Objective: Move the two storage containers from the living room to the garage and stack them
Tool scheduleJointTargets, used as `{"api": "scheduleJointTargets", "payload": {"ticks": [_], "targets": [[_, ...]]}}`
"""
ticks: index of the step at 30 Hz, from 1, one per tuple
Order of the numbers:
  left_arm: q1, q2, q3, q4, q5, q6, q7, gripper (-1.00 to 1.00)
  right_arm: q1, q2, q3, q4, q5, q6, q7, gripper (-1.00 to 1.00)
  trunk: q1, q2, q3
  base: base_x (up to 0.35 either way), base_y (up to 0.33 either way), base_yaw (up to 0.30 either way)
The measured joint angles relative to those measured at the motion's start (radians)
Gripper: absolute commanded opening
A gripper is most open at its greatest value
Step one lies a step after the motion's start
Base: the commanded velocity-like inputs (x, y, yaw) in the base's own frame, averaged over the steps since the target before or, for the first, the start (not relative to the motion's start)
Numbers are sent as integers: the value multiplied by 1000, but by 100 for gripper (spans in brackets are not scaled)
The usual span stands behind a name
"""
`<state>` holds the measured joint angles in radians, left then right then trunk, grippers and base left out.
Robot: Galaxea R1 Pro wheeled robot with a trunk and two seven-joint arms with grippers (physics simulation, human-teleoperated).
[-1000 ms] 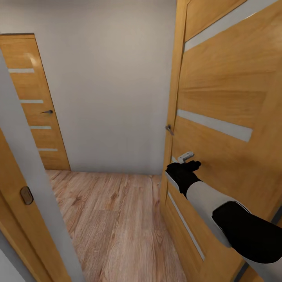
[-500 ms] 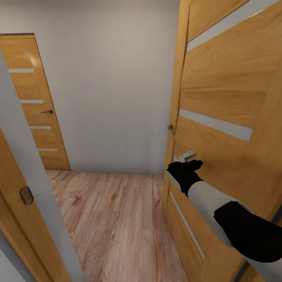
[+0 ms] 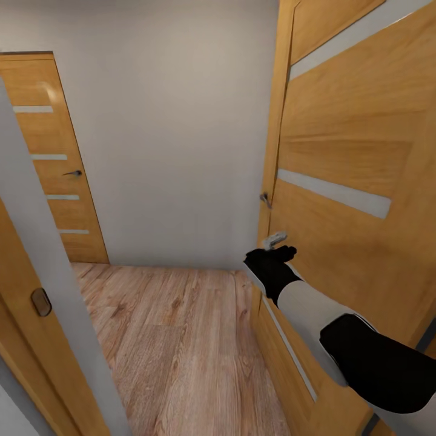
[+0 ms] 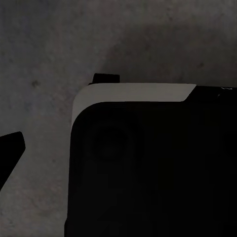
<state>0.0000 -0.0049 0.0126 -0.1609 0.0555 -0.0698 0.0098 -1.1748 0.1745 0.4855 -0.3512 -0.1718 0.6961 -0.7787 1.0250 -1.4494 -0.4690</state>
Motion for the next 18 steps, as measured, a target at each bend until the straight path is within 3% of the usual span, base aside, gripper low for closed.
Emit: {"api": "scheduleJointTargets", "payload": {"ticks": [3, 4, 5, 8, 11, 14, 18], "targets": [[0, 0, 0, 0, 0, 0, 0, 100, 1, 0, 1, 0, -78, -16, 23, 100, 0, 0, 0, 0, 0, 0], [0, 0, 0, 0, 0, 0, 0, 100, 1, 0, 1, 0, -135, -29, 43, 100, 0, 0, 0, 0, 0, 0], [0, 0, 0, 0, 0, 0, 0, 100, 4, 0, 1, 0, -162, -35, 60, 100, 0, 0, 0, 0, 0, 0], [0, 1, -1, 0, 0, 0, 0, 100, 22, 0, 0, 1, -199, -39, 130, 100, 0, 0, 0, 0, 0, 0], [0, 1, -1, 0, 0, 0, 0, 100, 71, 0, 1, 1, -208, -44, 251, 100, 0, 0, 0, 0, 0, 0], [0, 1, -1, 0, 0, 0, 0, 100, 98, 0, 0, 1, -204, -49, 329, 100, 0, 0, 0, 0, 0, 0], [0, 1, -1, 0, 0, 0, 0, 100, 122, 0, 1, 2, -202, -62, 383, 100, 0, 0, 0, 0, 0, 0]]}}
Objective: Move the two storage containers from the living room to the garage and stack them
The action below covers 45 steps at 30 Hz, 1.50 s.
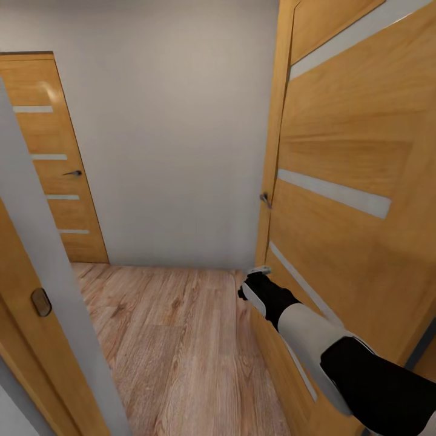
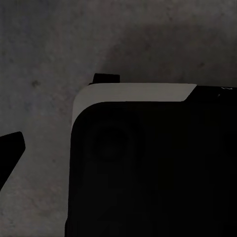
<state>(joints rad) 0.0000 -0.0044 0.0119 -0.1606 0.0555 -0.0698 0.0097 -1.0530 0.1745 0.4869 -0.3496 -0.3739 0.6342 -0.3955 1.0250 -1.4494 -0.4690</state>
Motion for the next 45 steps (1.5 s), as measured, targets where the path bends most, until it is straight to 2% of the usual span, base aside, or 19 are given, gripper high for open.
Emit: {"api": "scheduleJointTargets", "payload": {"ticks": [4, 11, 20, 21, 22, 23, 24, 36, 45], "targets": [[0, 0, 0, 0, 0, 0, 0, 100, 10, 0, 0, 0, -1, -7, 14, 100, 0, 0, 0, 0, 0, 0], [0, 0, 0, 0, 0, 0, 0, 100, 69, 0, 0, 2, 1, -14, 45, 100, 0, 0, 0, 0, 0, 0], [0, 0, 0, -1, 0, 0, 0, 100, 76, 0, 1, 18, 5, -19, 113, 100, 0, 0, 0, 0, 0, 0], [0, 0, 0, -2, 0, 0, 1, 100, 141, 0, 2, 18, 13, -93, 114, 100, 0, 0, 0, 0, 0, 0], [0, 0, 0, -2, 1, 0, 1, 100, 177, 0, 2, 19, 4, -104, 113, 100, 0, 0, 0, 0, 0, 0], [0, 0, 0, -2, 1, 0, 1, 100, 182, 0, 2, 19, 10, -109, 114, 100, 0, 0, 0, 0, 0, 0], [0, 0, 0, -6, 3, 0, -2, 100, 201, 0, 4, 19, 7, -118, 144, 100, 0, 0, 0, 0, 0, 0], [0, 0, 0, -5, 0, 0, -1, 100, 204, 0, 3, 19, 13, -119, 165, 100, 0, 0, 0, 207, 0, 0], [0, 0, 0, -6, 1, 0, 0, 100, 204, 0, 5, 19, 13, -120, 165, 100, 0, 0, 0, 39, 0, 0]]}}
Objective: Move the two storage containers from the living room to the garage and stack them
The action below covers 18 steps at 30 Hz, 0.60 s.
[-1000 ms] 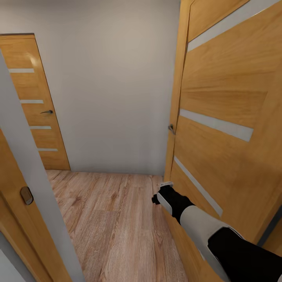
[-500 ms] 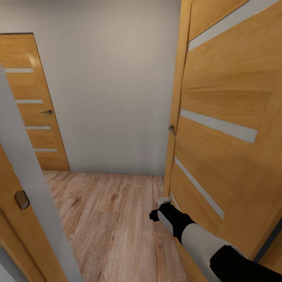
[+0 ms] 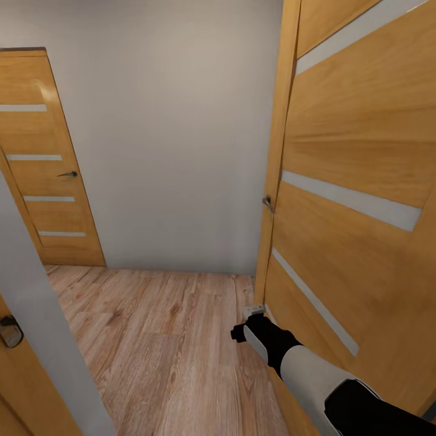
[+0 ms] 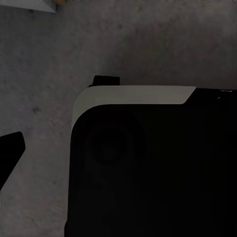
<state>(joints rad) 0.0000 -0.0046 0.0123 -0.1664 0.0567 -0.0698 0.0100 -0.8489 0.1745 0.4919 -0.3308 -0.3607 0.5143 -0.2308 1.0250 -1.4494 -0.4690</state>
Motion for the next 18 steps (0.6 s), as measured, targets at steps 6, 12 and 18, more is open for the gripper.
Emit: {"api": "scheduleJointTargets", "payload": {"ticks": [6, 12, 18], "targets": [[0, -1, 0, 0, 1, 0, -1, 100, 0, 0, 0, 0, 1, 0, -1, 100, 0, 0, 0, 2, 0, 0], [0, -1, 0, 0, 1, 0, -2, 100, 0, 0, 0, 0, 1, 0, -1, 100, 0, 0, 0, 32, 0, 0], [0, -1, -1, 1, 0, 1, -2, 100, 0, 0, 0, 0, 1, 0, -2, 100, 0, 0, 0, 202, -30, 0]]}}
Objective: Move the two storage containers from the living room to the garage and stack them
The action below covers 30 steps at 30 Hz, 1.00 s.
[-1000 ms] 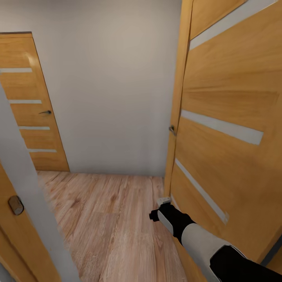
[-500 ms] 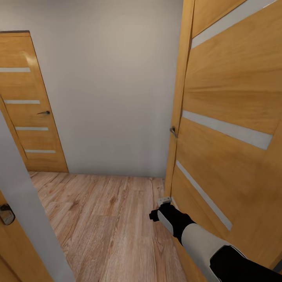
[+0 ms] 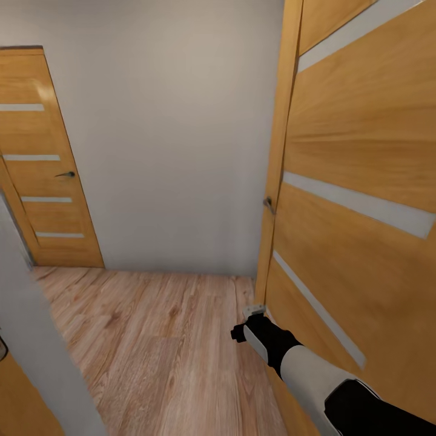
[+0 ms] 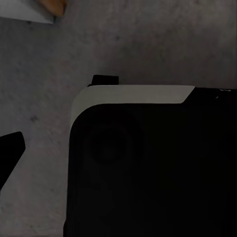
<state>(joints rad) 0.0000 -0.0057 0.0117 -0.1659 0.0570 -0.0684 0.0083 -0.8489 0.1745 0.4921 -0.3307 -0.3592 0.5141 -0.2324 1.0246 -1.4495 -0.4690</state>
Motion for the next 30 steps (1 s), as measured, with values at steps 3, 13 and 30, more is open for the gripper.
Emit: {"api": "scheduleJointTargets", "payload": {"ticks": [3, 13, 30], "targets": [[0, 0, 0, 0, 0, 0, 0, 100, 0, 0, 0, 0, 0, 0, 0, 100, 0, 0, 0, 242, -114, 0], [0, 1, 0, 0, 0, -1, 3, 100, 0, 0, 0, 0, 0, 0, 0, 100, 0, 0, 0, 187, -56, 0], [0, 1, 0, 0, 0, 0, -5, 100, 0, 0, 0, 0, 16, 0, -2, 100, 0, 0, 0, 80, -1, 0]]}}
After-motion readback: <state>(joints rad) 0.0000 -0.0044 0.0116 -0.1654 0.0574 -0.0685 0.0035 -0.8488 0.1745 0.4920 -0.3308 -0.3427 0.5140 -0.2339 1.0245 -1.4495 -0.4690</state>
